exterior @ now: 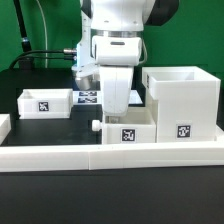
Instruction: Assemble drawer
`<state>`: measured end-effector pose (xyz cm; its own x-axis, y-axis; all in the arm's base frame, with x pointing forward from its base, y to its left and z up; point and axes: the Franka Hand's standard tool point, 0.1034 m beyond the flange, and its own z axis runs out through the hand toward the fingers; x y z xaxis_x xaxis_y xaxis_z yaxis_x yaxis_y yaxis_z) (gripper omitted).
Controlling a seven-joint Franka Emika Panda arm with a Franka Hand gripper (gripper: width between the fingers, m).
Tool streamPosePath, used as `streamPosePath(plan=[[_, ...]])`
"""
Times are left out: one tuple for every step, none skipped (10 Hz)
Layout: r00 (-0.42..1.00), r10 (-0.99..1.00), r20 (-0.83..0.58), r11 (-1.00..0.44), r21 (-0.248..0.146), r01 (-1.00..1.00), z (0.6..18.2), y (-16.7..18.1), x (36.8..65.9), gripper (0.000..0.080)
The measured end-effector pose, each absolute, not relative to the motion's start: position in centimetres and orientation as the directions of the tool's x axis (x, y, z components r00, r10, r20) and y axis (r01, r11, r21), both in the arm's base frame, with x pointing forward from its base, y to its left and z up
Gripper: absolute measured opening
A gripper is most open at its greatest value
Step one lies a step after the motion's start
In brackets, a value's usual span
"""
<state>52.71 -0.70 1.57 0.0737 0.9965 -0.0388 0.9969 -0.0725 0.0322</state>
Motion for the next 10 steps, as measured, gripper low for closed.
streamPosePath(plan=[[0.076,0.996,-0.039,-0.075,0.029,0.997,1.53,-0.77,52.64,0.0042],[0.079,0.996,-0.039,-0.078,0.028,0.997,1.47,-0.73,52.61,0.0042],[0.075,0.996,-0.039,-0.074,0.025,0.997,1.32,-0.51,52.54,0.0042],[0.063,0.997,-0.04,-0.063,0.024,0.998,1.35,-0.15,52.61,0.0042],[0.061,0.997,-0.043,-0.06,0.019,0.998,1.37,0.07,52.58,0.0042],[0.068,0.997,-0.044,-0.067,0.017,0.998,1.38,0.06,52.58,0.0042],[0.071,0.997,-0.044,-0.07,0.017,0.997,1.36,-0.08,52.57,0.0042],[0.072,0.996,-0.044,-0.071,0.017,0.997,1.36,-0.12,52.57,0.0042],[0.072,0.996,-0.044,-0.072,0.017,0.997,1.36,-0.15,52.57,0.0042],[0.07,0.997,-0.044,-0.07,0.017,0.997,1.35,-0.12,52.55,0.0042]])
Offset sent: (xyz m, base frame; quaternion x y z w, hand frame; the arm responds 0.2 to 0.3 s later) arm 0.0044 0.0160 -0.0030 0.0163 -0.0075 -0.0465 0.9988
